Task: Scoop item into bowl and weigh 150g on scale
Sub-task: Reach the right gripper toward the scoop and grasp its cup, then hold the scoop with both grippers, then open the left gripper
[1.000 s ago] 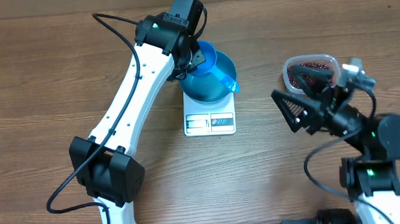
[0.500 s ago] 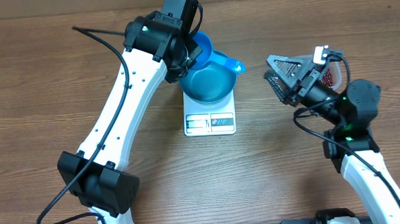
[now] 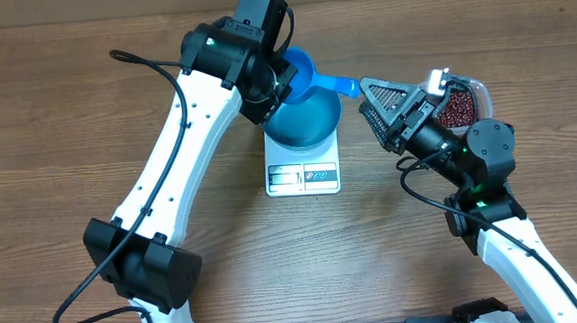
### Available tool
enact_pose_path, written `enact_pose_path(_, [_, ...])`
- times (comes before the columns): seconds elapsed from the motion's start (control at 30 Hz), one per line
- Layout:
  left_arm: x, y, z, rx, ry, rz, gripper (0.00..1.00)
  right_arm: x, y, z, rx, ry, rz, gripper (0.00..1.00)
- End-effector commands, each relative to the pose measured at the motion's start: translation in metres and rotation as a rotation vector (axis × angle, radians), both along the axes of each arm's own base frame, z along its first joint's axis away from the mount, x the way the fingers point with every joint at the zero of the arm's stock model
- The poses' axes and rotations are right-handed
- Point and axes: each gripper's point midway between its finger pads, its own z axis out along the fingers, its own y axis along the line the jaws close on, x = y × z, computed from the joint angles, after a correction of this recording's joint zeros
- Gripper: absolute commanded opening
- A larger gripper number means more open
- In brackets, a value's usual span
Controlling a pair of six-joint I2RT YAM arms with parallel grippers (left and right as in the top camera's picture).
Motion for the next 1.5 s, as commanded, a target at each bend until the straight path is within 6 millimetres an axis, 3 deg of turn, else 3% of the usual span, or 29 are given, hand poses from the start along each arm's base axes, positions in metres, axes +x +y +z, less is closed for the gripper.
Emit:
enact_pose_path(0.0, [-0.009, -0.014, 0.020, -0.040, -0.030, -0.020, 0.04, 0.007, -0.005, 0.007, -0.018, -0.027, -0.055, 1.00])
enact_pose_path(0.33, [-0.023, -0.035, 0.019, 0.011, -0.054, -0.063, 0.04, 0.009, -0.005, 0.003, -0.059, -0.048, -0.057, 0.98])
enact_pose_path(0.37, [-0.023, -0.036, 0.019, 0.005, -0.052, -0.067, 0.04, 0.009, -0.005, 0.001, -0.061, -0.041, -0.057, 0.95])
enact_pose_path(0.5, [-0.023, -0.038, 0.019, 0.005, -0.055, -0.069, 0.04, 0.008, -0.005, -0.007, -0.069, -0.006, -0.056, 0.64])
enact_pose_path(0.57, [-0.023, -0.038, 0.019, 0.005, -0.056, -0.070, 0.04, 0.008, -0.005, -0.010, -0.072, 0.007, -0.055, 0.56])
enact_pose_path(0.93, [-0.024, -0.040, 0.019, 0.005, -0.056, -0.075, 0.04, 0.006, -0.002, -0.010, -0.072, 0.008, -0.039, 0.48])
enact_pose_path(1.27, [-0.024, -0.044, 0.020, 0.019, -0.077, -0.086, 0.04, 0.004, 0.001, -0.010, -0.071, 0.008, -0.015, 0.20])
enact_pose_path(1.47, [-0.025, -0.045, 0.020, 0.021, -0.078, -0.094, 0.04, 0.004, 0.001, -0.010, -0.071, 0.008, -0.016, 0.12])
